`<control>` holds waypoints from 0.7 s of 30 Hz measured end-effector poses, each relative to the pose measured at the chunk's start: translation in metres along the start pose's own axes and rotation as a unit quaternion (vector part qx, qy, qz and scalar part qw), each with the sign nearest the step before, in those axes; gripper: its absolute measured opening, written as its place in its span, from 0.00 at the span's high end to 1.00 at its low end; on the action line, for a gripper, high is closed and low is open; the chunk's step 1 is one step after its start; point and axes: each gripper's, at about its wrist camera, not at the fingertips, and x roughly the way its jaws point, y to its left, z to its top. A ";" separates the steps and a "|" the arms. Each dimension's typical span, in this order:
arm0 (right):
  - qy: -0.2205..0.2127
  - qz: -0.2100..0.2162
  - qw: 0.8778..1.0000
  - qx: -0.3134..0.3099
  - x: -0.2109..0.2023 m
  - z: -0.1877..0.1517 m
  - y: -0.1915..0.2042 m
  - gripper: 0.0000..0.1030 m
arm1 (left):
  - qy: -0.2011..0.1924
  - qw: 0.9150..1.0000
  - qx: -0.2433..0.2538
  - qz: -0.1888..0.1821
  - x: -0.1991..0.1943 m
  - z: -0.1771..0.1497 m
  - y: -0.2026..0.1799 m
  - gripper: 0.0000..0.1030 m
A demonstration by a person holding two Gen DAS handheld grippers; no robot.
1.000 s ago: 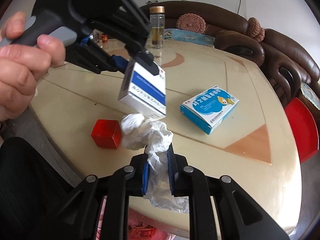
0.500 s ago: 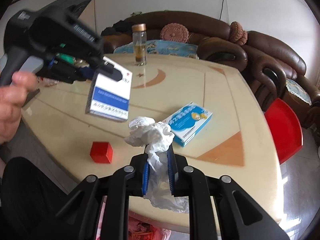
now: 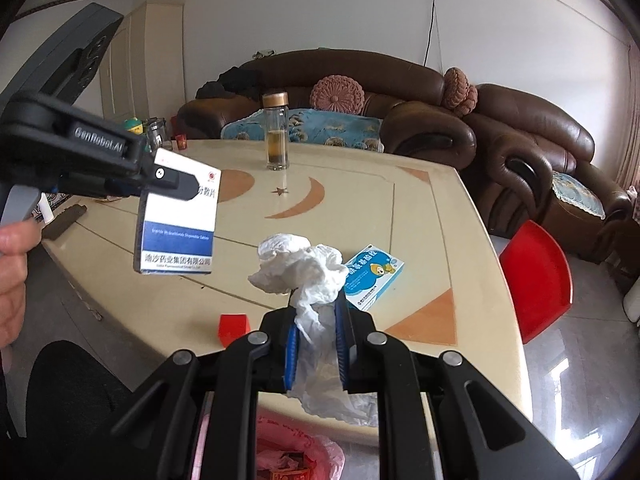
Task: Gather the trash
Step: 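Carry the white box and tissue with both tools over the pink bin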
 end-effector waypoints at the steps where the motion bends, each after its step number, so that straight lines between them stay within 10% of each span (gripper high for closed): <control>1: -0.001 0.000 1.000 0.001 -0.005 0.000 0.000 0.85 | 0.000 1.000 0.005 0.001 -0.003 -0.004 -0.002 0.80; 21: -0.018 -0.010 1.000 0.001 -0.089 -0.017 0.027 0.85 | -0.016 0.997 0.074 0.016 -0.057 -0.085 -0.029 0.80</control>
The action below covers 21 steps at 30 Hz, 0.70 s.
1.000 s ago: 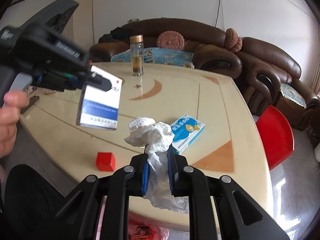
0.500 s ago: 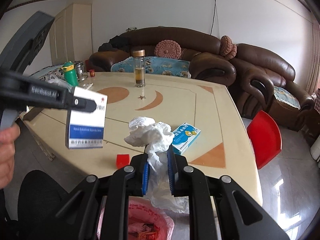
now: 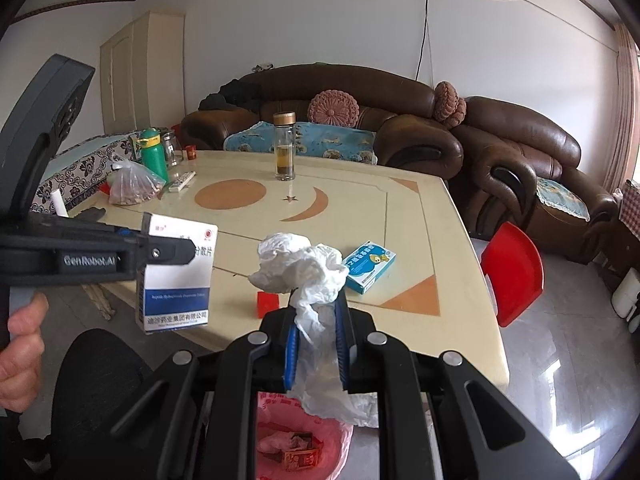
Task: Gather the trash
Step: 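Carry the white box and tissue with both tools over the pink bin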
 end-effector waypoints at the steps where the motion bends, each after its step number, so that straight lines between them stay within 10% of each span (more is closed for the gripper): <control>1: 0.000 0.001 1.000 0.001 -0.005 -0.002 0.002 0.85 | 0.000 1.000 0.003 0.000 -0.001 -0.003 -0.002 0.80; 21: 0.041 0.014 0.999 0.015 -0.023 -0.059 0.020 0.85 | 0.053 0.997 0.053 0.004 0.014 -0.073 -0.020 0.80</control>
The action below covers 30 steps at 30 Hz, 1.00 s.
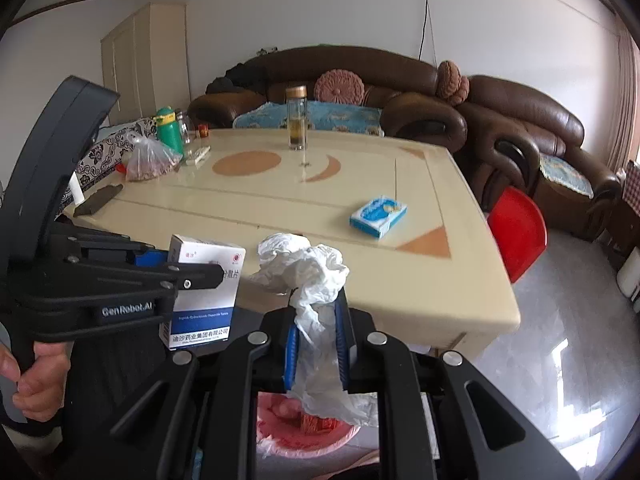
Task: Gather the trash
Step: 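Carry the white box and tissue with both tools over the pink bin, then open both tools to drop the white box and tissue into the bin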
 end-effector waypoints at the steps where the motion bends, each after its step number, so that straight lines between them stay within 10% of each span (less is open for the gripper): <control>1: 0.004 0.000 1.000 0.001 0.003 -0.003 0.000 0.85 | 0.004 1.000 0.003 -0.001 0.004 -0.004 0.000 0.80; 30: 0.177 0.041 0.982 0.057 0.138 -0.081 -0.030 0.85 | 0.182 0.983 -0.010 -0.019 0.173 -0.056 0.011 0.80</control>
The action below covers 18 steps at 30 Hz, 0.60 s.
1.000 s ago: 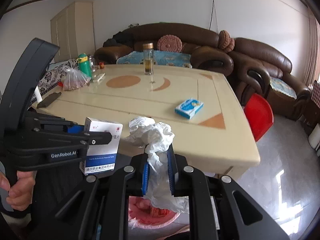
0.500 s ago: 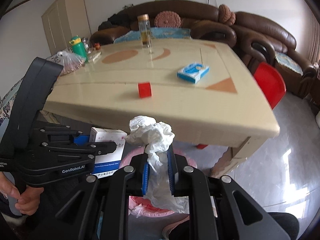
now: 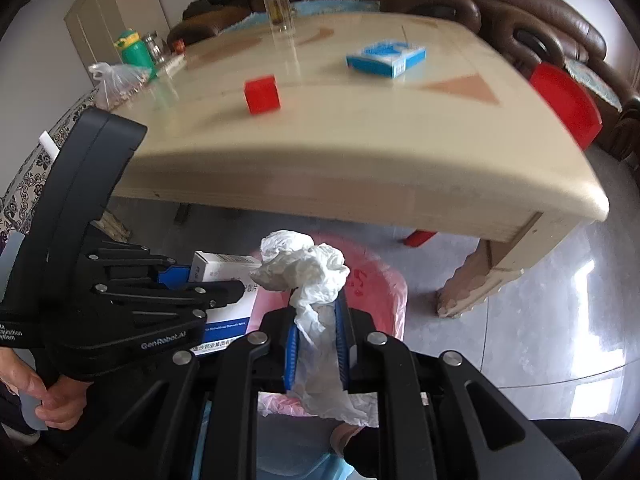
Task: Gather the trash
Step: 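Open both tools to drop the white box and tissue into the bin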
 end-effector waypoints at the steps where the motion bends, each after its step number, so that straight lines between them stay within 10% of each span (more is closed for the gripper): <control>1: 0.005 0.001 1.000 0.000 0.004 0.000 -0.001 0.85 | 0.009 1.000 -0.003 -0.001 0.007 0.000 0.002 0.80; 18: 0.110 0.010 0.994 -0.021 0.089 -0.011 -0.008 0.84 | 0.104 0.994 -0.026 0.002 0.088 0.009 0.019 0.80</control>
